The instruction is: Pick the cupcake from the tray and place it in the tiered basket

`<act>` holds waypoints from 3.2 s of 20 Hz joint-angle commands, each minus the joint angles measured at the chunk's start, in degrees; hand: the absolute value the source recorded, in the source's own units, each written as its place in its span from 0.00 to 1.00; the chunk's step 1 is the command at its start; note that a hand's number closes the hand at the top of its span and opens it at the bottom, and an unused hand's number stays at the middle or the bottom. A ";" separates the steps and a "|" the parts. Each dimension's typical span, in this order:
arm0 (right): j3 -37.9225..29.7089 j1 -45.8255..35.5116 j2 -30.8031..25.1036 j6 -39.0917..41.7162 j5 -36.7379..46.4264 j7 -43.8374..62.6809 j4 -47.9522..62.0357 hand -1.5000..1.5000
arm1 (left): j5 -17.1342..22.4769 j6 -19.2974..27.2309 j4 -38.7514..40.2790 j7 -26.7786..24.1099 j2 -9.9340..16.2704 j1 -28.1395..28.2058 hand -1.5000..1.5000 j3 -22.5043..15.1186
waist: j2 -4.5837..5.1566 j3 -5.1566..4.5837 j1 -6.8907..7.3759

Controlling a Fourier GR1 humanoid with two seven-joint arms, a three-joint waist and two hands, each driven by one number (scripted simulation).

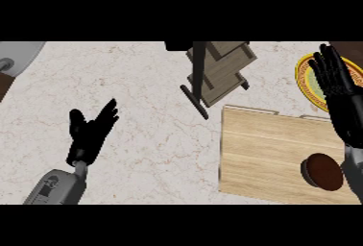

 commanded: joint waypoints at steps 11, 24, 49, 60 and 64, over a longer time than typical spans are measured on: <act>-16.72 22.01 -7.10 -2.23 -7.03 4.89 16.34 0.00 | -11.15 7.77 -3.01 -9.49 10.74 -0.32 0.50 6.46 | -1.07 -0.64 -2.66; -20.69 32.64 -33.67 24.32 -6.52 15.26 2.25 0.00 | -13.61 6.81 -5.23 -10.54 9.46 3.02 0.50 6.02 | -1.07 -0.84 -0.53; -4.35 17.66 -20.41 27.52 7.83 51.08 -8.55 0.00 | -17.92 1.07 -6.96 -10.36 5.74 4.27 0.50 11.89 | -1.02 -0.67 -0.21; -6.55 21.79 -16.16 31.12 19.81 49.84 -13.51 0.00 | -21.21 -0.19 -7.75 -9.82 2.69 5.50 0.50 13.81 | -1.06 -0.68 -0.35; -8.73 20.50 -14.07 32.62 24.90 45.49 -10.48 0.00 | -21.34 -1.70 -5.16 -9.43 1.79 1.96 0.50 15.95 | -0.98 -0.67 -0.26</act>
